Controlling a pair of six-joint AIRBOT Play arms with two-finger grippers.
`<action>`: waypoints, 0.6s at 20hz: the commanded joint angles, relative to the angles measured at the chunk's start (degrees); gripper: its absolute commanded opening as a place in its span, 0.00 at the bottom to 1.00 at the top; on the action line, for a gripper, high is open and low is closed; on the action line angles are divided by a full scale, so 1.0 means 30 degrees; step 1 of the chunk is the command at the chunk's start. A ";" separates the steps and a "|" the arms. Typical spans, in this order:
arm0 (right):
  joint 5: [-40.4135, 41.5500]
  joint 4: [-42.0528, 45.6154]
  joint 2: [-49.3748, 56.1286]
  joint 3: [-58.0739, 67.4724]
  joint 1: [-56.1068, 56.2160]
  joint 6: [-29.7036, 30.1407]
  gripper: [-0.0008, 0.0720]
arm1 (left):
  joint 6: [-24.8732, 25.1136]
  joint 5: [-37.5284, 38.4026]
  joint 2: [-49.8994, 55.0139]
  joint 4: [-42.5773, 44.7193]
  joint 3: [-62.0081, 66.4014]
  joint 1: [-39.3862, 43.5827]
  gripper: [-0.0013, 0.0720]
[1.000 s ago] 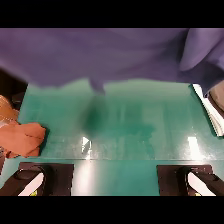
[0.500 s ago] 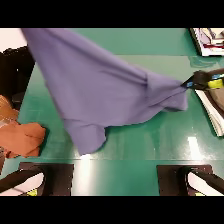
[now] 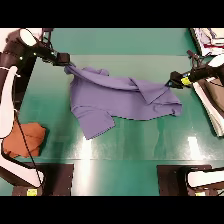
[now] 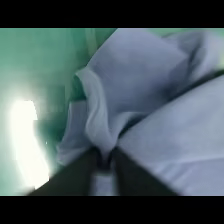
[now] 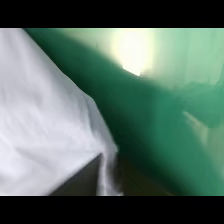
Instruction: Fold the shirts.
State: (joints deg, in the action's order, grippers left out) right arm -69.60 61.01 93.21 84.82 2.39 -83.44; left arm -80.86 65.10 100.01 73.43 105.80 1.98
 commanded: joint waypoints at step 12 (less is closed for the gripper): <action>-0.4233 0.0146 -0.1719 0.1530 -0.1486 0.2208 0.57 | -0.1421 0.6455 -0.2943 0.1515 -0.2637 -0.1807 0.86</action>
State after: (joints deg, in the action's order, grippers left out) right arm -80.44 61.43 92.09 93.06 -1.06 -78.65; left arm -84.71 81.30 95.18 77.67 103.96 -2.59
